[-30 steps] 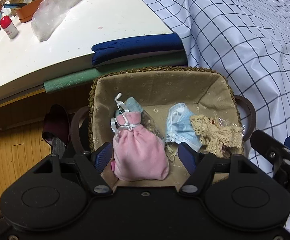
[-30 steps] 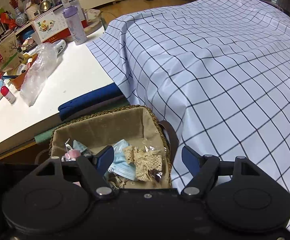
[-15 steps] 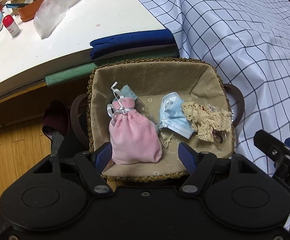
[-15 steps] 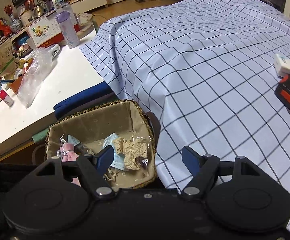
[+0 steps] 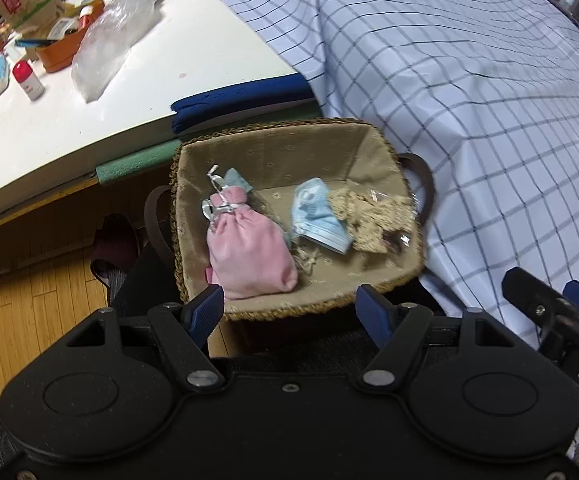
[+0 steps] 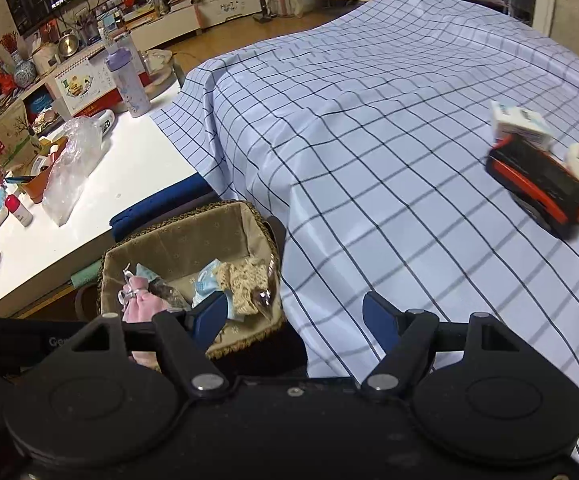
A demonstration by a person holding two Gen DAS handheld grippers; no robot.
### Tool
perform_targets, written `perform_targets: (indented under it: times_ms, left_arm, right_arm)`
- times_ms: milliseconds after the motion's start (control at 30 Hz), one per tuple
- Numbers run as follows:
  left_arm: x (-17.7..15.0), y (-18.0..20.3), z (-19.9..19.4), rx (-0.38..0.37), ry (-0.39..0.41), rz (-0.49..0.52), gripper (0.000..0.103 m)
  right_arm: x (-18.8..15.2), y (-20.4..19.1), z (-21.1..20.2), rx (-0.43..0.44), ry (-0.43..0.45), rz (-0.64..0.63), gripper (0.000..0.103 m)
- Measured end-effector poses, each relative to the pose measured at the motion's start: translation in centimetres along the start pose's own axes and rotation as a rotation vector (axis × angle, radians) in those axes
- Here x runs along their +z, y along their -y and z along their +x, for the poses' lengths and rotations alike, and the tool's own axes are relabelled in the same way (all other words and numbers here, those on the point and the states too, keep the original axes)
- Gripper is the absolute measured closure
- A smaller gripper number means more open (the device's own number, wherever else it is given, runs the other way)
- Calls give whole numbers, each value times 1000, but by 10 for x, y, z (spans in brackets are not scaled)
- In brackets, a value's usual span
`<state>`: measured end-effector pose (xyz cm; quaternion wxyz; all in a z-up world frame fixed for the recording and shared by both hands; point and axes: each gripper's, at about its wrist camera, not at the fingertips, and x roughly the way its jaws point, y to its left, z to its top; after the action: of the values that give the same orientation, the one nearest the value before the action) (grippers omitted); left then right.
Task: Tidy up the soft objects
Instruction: 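Withdraw both tools from the basket back toward the pile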
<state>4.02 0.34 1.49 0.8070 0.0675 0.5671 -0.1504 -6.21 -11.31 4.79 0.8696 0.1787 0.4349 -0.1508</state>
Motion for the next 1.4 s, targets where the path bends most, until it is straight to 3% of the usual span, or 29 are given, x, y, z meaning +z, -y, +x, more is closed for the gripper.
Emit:
perform_targets:
  times_ms: [333, 667, 1000, 1200, 1267, 1400]
  left_arm:
    - [-33, 41, -12, -35, 2, 122, 28]
    - [-66, 96, -13, -72, -19, 305, 28]
    - [-71, 142, -19, -85, -9, 424, 27]
    - [-69, 167, -16, -89, 3, 466, 26]
    - [-68, 177, -14, -89, 8, 481, 21]
    - [-64, 200, -10, -100, 21, 511, 21]
  right_arm:
    - [-41, 39, -38, -63, -24, 77, 29]
    - [-72, 110, -84, -148, -3, 228, 29]
    - [-57, 206, -137, -297, 174, 460, 28]
    - [-41, 273, -142, -426, 263, 659, 28]
    - [-35, 296, -139, -462, 279, 733, 28]
    - [-22, 344, -130, -488, 283, 865, 28]
